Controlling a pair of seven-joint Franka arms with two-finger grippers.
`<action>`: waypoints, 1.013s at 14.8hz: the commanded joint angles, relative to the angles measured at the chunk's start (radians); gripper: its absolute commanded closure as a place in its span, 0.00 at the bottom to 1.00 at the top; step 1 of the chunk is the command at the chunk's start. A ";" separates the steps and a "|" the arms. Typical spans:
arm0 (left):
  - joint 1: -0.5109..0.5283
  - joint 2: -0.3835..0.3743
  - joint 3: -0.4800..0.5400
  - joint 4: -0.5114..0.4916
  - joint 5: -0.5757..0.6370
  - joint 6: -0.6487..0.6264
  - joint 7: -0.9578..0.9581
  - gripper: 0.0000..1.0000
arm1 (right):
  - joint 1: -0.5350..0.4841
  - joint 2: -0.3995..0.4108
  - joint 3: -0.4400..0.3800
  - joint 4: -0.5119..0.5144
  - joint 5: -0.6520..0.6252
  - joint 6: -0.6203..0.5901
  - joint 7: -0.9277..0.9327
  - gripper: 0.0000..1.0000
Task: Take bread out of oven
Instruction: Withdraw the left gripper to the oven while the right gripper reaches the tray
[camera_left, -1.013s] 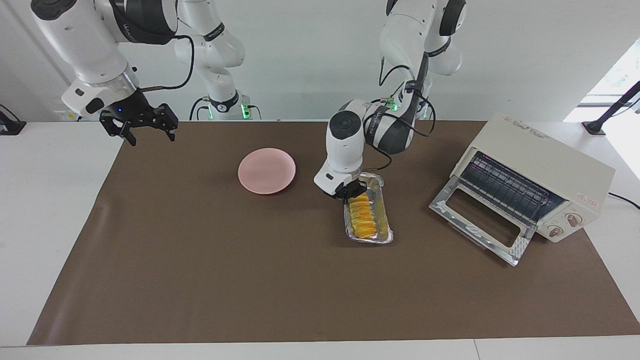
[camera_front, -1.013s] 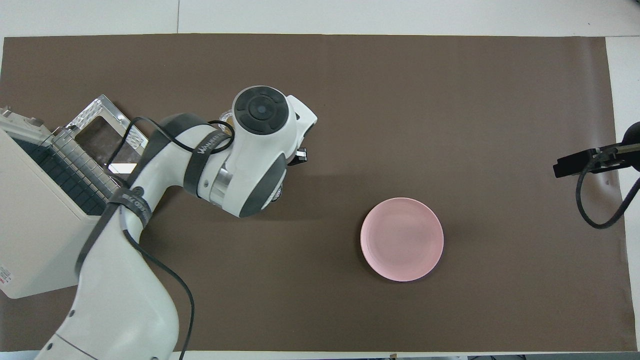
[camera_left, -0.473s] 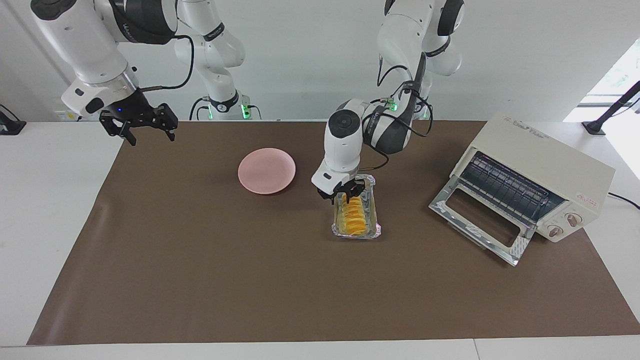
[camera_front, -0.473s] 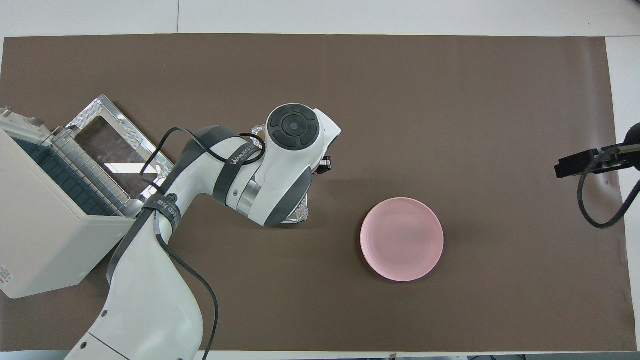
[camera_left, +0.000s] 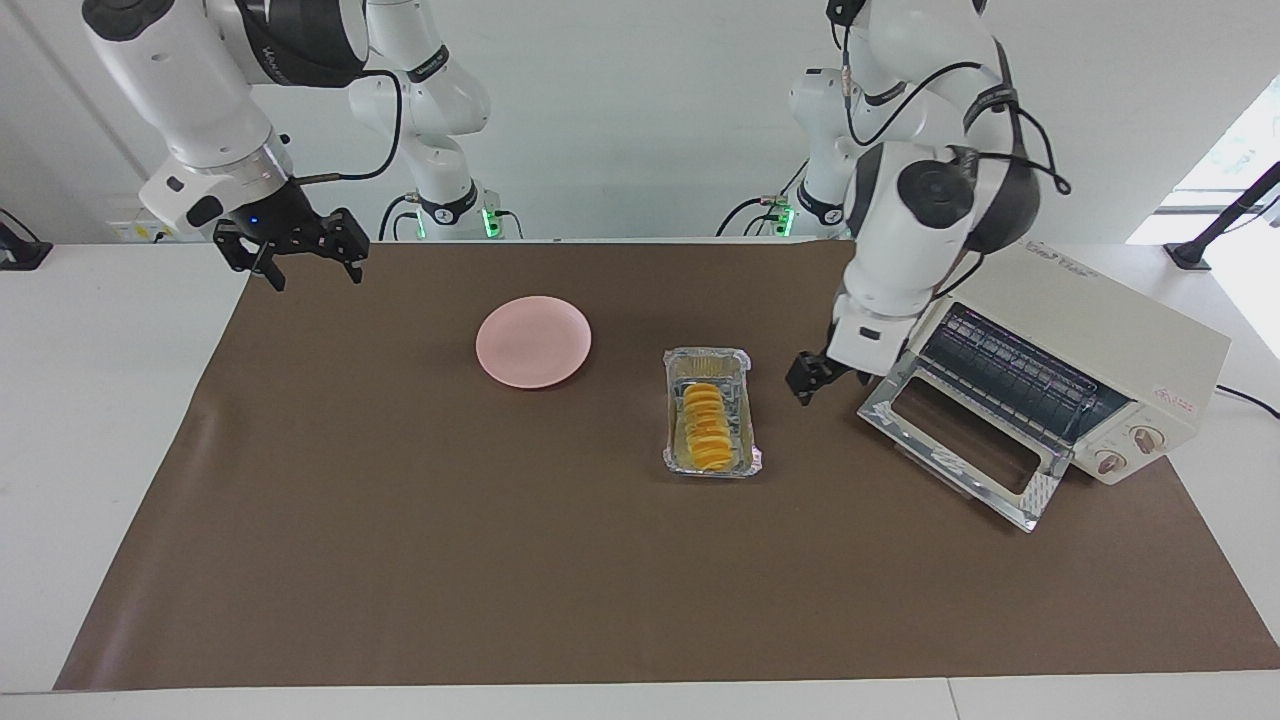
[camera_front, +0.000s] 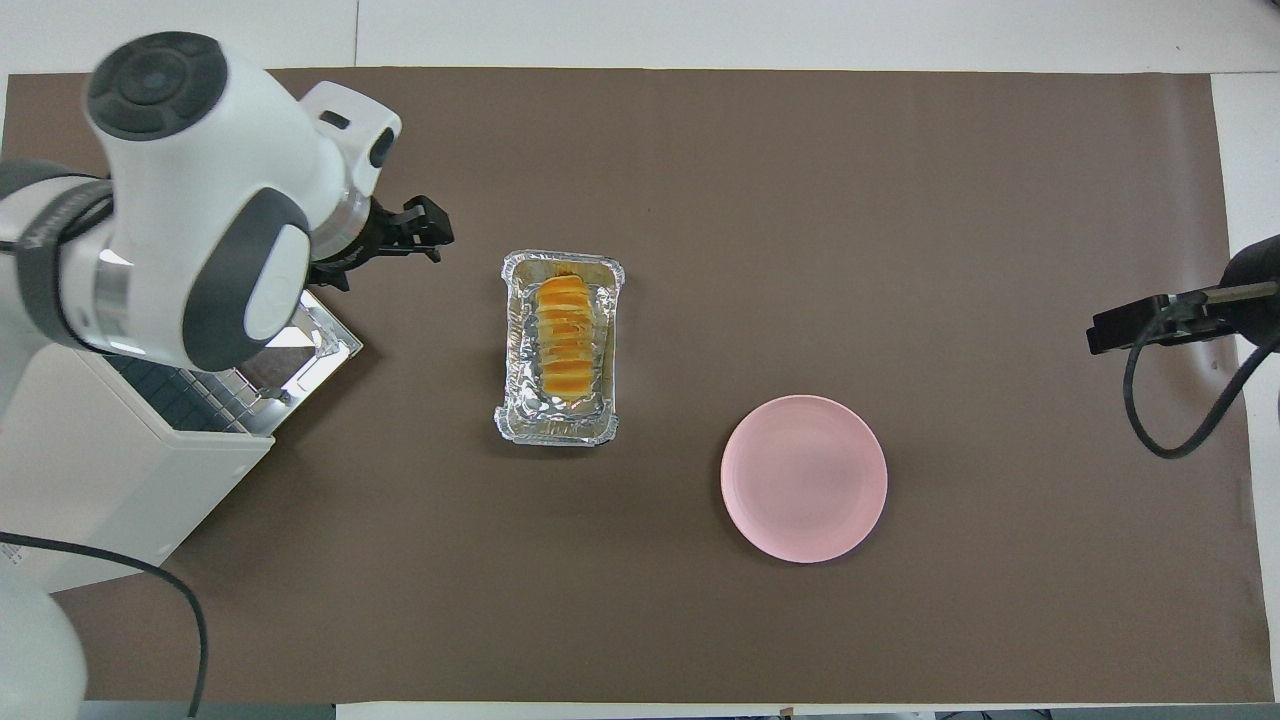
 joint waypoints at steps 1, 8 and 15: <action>0.121 -0.072 -0.013 -0.023 -0.020 -0.086 0.109 0.00 | 0.110 -0.003 0.012 -0.001 0.000 0.010 0.161 0.00; 0.221 -0.254 -0.006 -0.080 0.043 -0.318 0.209 0.00 | 0.374 0.192 0.012 0.018 0.006 0.241 0.530 0.00; 0.236 -0.291 -0.007 -0.088 0.045 -0.364 0.241 0.00 | 0.548 0.572 0.007 0.302 -0.014 0.329 0.842 0.00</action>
